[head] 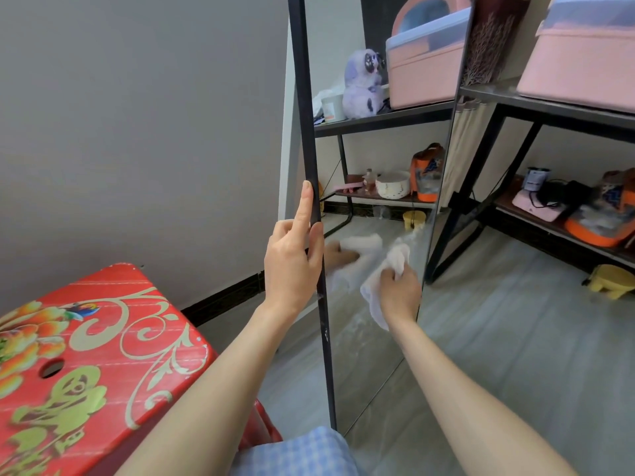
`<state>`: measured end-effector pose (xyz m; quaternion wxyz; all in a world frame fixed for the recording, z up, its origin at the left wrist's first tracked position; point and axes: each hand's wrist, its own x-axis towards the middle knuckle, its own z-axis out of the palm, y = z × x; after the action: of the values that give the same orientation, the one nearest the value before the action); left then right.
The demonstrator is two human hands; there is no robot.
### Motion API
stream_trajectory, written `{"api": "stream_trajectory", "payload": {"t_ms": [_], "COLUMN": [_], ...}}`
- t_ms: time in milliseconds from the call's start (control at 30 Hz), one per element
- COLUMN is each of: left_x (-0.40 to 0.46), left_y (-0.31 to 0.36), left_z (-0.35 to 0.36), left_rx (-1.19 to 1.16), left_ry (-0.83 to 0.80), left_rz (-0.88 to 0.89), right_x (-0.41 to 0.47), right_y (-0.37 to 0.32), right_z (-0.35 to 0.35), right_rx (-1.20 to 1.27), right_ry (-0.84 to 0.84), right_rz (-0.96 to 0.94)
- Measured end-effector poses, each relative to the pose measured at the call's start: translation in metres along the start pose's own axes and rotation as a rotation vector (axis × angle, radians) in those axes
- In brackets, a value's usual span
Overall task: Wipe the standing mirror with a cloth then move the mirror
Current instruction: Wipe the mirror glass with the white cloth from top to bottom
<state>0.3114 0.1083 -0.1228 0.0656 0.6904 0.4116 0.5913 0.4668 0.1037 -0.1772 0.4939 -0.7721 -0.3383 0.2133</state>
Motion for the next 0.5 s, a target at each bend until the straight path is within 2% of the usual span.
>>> {"api": "stream_trajectory", "payload": {"t_ms": [100,167,233,333,400,500], "left_x": [0.0,0.0,-0.001,-0.003,-0.003,-0.004], "left_y": [0.003,0.007,0.011,0.008,0.004,0.002], "left_z": [0.003,0.007,0.011,0.019,0.021,0.024], "left_rx": [0.01,0.024,0.046,0.062,0.079,0.123], "left_ry": [0.006,0.033,0.081,0.153,0.188,0.244], "left_rz": [-0.011,-0.021,-0.019,0.008,0.019,0.016], "right_x": [0.005,0.008,0.015,0.031,0.038,0.038], "right_y": [-0.04,-0.059,-0.06,-0.026,0.006,0.042], "right_z": [-0.005,-0.005,0.002,0.015,0.019,0.015], "right_rx": [0.205,0.162,0.115,0.166,0.142,-0.136], "right_ry": [0.032,0.061,0.073,0.06,0.007,-0.112], "right_rz": [-0.227,-0.392,-0.452,-0.318,-0.111,0.185]}}
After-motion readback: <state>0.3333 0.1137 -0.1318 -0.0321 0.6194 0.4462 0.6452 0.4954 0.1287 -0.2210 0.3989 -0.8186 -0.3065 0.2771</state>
